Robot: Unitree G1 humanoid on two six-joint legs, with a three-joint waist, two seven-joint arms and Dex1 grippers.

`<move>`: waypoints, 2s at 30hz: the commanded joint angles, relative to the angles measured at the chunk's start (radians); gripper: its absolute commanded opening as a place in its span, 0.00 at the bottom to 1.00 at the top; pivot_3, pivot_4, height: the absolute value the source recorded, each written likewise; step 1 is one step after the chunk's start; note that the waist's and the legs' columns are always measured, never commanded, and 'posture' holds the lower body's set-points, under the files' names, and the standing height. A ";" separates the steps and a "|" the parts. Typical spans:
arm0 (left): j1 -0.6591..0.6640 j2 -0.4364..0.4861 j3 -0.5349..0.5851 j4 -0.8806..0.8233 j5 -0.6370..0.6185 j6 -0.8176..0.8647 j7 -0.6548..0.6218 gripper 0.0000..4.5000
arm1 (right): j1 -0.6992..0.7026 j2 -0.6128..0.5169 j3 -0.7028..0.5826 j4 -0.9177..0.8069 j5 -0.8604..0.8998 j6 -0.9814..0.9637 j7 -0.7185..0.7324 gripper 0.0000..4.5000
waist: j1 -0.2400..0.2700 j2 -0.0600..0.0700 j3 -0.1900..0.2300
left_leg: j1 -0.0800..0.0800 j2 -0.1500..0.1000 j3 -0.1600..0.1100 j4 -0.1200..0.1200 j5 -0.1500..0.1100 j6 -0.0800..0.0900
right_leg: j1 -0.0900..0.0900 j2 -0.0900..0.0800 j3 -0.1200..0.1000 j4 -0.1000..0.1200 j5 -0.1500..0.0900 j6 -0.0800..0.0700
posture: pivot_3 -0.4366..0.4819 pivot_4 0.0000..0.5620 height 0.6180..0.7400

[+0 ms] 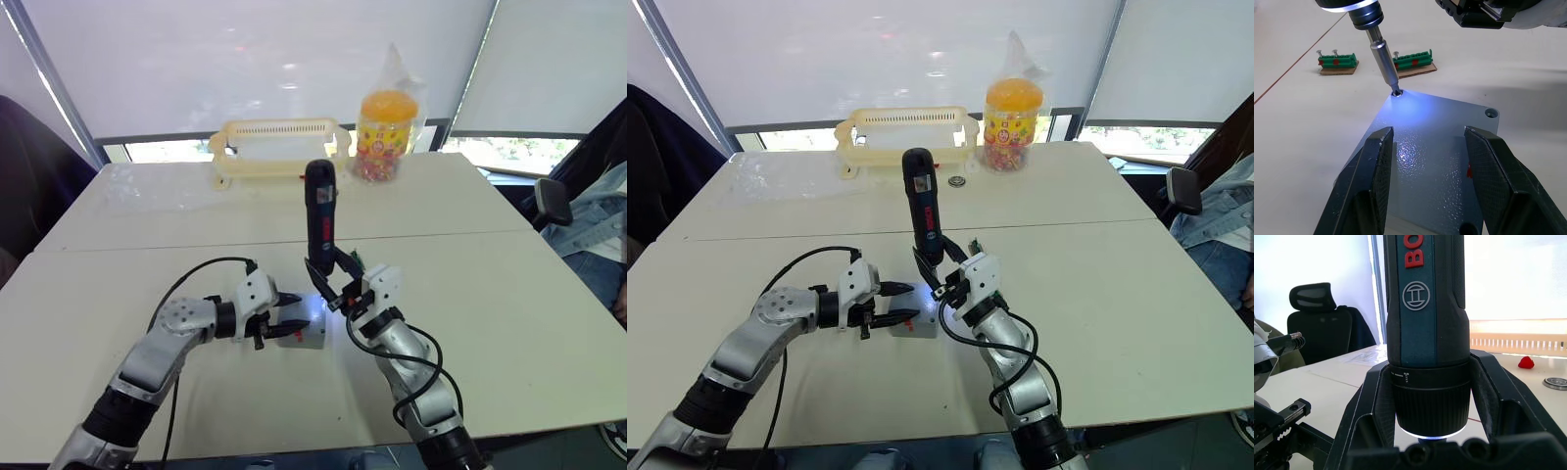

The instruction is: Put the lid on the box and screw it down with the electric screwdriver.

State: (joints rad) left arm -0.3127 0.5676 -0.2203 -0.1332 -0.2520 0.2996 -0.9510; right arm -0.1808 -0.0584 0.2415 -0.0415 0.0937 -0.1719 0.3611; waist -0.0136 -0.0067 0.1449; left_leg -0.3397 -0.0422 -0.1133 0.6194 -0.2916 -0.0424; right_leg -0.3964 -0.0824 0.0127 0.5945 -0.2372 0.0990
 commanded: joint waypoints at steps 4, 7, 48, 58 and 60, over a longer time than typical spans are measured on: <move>0.027 0.020 -0.027 0.036 0.047 0.033 0.005 0.52 | 0.069 -0.032 0.003 0.196 -0.023 0.093 0.020 0.40 | 0.001 0.000 -0.003 | 0.001 0.000 0.000 -0.004 0.000 0.000 | 0.001 0.000 0.000 -0.001 0.000 0.000 | 0.48 0.27 1.00; 0.025 0.023 -0.026 0.037 0.046 0.033 0.003 0.52 | 0.068 -0.030 0.002 0.203 -0.024 0.095 0.019 0.40 | 0.001 0.000 -0.004 | 0.001 0.000 0.000 -0.005 0.000 0.000 | 0.001 0.000 0.000 -0.001 -0.001 0.000 | 0.48 0.27 1.00; -0.060 -0.045 0.002 0.078 -0.009 -0.023 -0.020 0.52 | -0.567 -0.317 -0.633 -0.435 0.866 1.177 -0.259 0.40 | 0.021 0.012 0.016 | -0.034 -0.003 0.000 0.004 0.005 0.001 | -0.032 0.001 -0.006 0.003 0.009 0.003 | 0.48 0.27 1.00; -0.026 0.150 0.151 -0.273 -0.278 0.294 -0.108 0.52 | -0.550 -0.900 -0.576 -0.013 1.097 1.786 -0.138 0.40 | 0.020 0.013 0.040 | -0.054 -0.003 0.002 0.010 0.003 0.006 | -0.047 0.001 -0.007 0.004 0.009 0.003 | 0.48 0.27 1.00; -0.006 0.182 0.161 -0.314 -0.294 0.322 -0.104 0.52 | -0.530 -0.956 -0.536 0.046 1.118 1.786 -0.133 0.40 | 0.017 0.014 0.042 | -0.054 -0.002 0.007 0.010 0.003 0.004 | -0.048 0.001 -0.008 0.002 0.009 0.004 | 0.48 0.27 1.00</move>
State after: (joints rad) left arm -0.3253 0.7389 -0.0841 -0.3852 -0.5123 0.6008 -1.0485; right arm -0.6869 -0.9782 -0.2828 0.0022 1.1523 1.6078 0.1983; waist 0.0034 0.0076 0.1866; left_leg -0.3942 -0.0444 -0.1045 0.6295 -0.2886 -0.0378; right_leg -0.4443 -0.0821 0.0051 0.5958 -0.2282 0.1031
